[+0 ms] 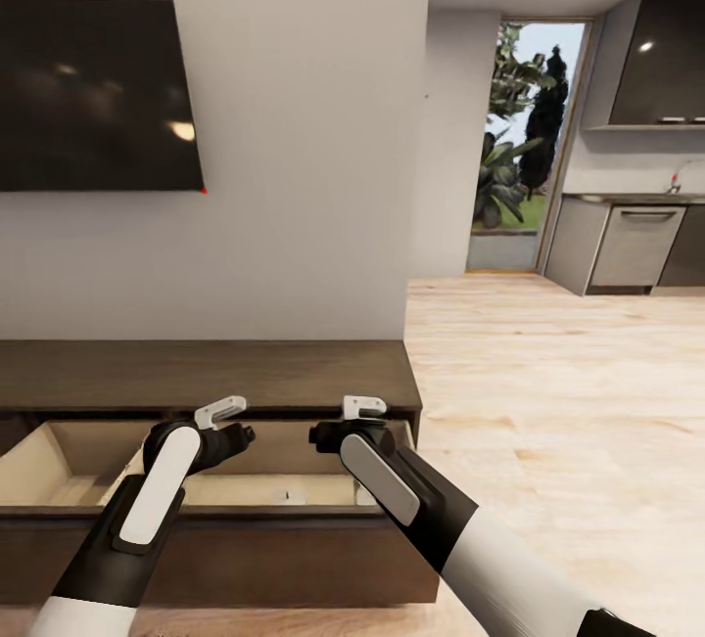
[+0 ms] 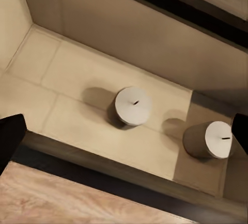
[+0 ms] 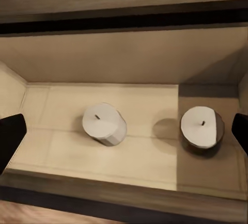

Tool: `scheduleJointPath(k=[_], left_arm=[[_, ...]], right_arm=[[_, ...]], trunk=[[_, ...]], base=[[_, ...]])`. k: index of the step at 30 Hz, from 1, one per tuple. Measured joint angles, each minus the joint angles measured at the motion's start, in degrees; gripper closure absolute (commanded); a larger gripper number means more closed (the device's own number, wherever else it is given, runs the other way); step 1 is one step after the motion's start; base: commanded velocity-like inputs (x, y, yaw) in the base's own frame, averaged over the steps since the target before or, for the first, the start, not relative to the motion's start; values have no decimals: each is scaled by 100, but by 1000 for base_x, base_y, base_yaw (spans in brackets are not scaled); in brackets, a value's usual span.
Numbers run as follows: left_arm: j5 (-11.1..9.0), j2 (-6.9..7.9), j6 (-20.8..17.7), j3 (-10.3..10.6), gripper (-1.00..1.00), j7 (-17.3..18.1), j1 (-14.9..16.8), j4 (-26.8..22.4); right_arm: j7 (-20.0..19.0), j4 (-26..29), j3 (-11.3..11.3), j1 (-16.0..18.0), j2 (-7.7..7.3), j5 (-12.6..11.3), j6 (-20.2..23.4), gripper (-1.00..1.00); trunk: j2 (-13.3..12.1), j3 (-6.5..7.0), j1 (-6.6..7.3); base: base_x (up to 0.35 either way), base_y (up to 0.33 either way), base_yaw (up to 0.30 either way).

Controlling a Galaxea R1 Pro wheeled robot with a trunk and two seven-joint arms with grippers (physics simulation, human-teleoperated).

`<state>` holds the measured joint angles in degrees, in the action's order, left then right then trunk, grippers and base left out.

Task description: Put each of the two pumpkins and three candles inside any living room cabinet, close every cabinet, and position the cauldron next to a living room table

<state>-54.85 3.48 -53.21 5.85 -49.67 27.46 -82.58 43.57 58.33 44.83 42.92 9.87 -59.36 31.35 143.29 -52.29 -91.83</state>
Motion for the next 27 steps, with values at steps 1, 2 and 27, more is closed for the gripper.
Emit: scheduleJointPath(k=[1,2,27], left_arm=[[0,0,-1,0,-100,0,0,0],[0,-1,-2,0,-100,0,0,0],[-2,16,-1,-54,-100,-3,0,-43]], right_arm=[[0,-1,0,0,0,-1,0,-100],[0,-1,0,0,0,-2,0,-100],[0,3,34,-1,7,3,0,-100]], trunk=[[-1,22,3],[-3,44,5],[-627,401,353]], base=[[-8,2,289],[-5,1,290],[-40,38,291]])
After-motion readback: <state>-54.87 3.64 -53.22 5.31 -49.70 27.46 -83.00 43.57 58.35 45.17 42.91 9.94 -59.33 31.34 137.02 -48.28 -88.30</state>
